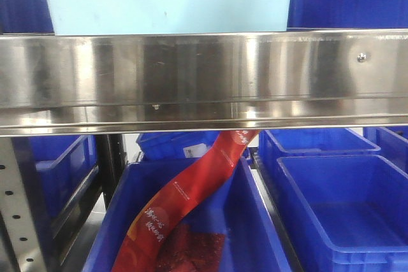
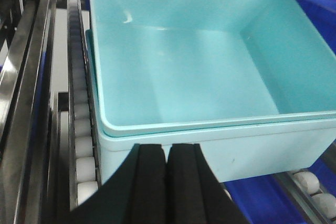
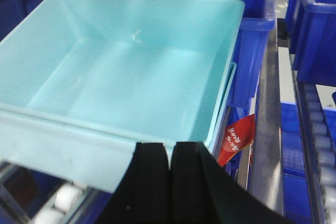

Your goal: Move two blue bins to right shelf middle

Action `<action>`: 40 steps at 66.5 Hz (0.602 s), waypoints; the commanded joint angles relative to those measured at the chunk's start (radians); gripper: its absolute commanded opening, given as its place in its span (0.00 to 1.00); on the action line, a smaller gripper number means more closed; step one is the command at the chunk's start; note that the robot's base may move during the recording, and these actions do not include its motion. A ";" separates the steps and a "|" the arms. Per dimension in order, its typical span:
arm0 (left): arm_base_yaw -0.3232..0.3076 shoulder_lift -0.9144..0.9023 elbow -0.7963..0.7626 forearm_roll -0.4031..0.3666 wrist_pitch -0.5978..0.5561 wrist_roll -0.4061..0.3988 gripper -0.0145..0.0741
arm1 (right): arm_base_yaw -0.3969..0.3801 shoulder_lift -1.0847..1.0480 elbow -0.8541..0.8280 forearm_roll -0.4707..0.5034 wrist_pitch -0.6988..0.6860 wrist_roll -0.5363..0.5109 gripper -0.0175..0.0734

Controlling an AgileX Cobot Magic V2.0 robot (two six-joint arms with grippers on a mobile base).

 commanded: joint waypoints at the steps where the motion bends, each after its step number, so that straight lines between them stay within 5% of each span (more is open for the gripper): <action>1: -0.007 -0.067 0.063 -0.004 -0.093 -0.004 0.04 | 0.002 -0.054 0.071 -0.024 -0.046 -0.007 0.01; 40: -0.007 -0.359 0.150 -0.004 -0.136 -0.004 0.04 | 0.002 -0.429 0.168 -0.004 -0.155 -0.007 0.01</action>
